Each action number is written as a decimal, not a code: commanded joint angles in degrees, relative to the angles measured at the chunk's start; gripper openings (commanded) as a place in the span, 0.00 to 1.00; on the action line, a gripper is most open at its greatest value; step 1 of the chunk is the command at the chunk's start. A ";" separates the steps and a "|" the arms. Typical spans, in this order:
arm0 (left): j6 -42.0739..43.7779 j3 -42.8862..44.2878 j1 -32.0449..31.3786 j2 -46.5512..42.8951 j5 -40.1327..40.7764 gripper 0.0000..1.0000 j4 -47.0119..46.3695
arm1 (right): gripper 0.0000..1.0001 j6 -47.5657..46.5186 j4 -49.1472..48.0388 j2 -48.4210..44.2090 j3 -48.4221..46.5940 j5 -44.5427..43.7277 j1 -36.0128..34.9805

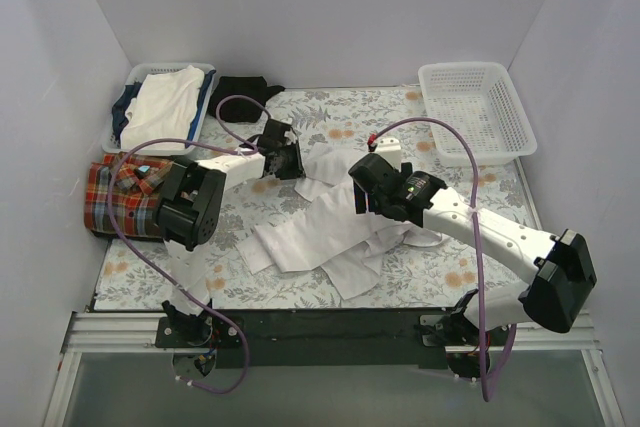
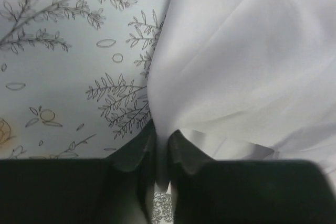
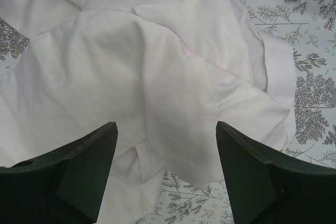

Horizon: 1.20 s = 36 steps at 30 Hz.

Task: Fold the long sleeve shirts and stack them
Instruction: Flatten the shirt out

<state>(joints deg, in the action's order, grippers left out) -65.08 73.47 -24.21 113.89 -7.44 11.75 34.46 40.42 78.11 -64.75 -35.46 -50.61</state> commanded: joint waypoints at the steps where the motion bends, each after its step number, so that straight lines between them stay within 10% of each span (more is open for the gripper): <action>1: 2.59 0.97 -0.67 0.55 3.40 0.00 2.93 | 0.84 -2.11 -1.84 -0.41 0.15 1.10 0.69; 20: 5.75 -9.39 3.46 -23.62 22.29 0.00 15.58 | 0.84 -22.40 -10.01 10.74 -8.36 10.93 -8.26; 36: 0.13 -9.67 12.24 -16.60 11.85 0.00 15.67 | 0.82 -36.30 -12.56 32.28 -25.95 33.88 -21.63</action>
<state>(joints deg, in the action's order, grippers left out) -63.75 60.60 -14.74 95.98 9.37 28.60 2.13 29.39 109.60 -86.91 -9.02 -71.77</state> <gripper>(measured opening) 0.019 0.826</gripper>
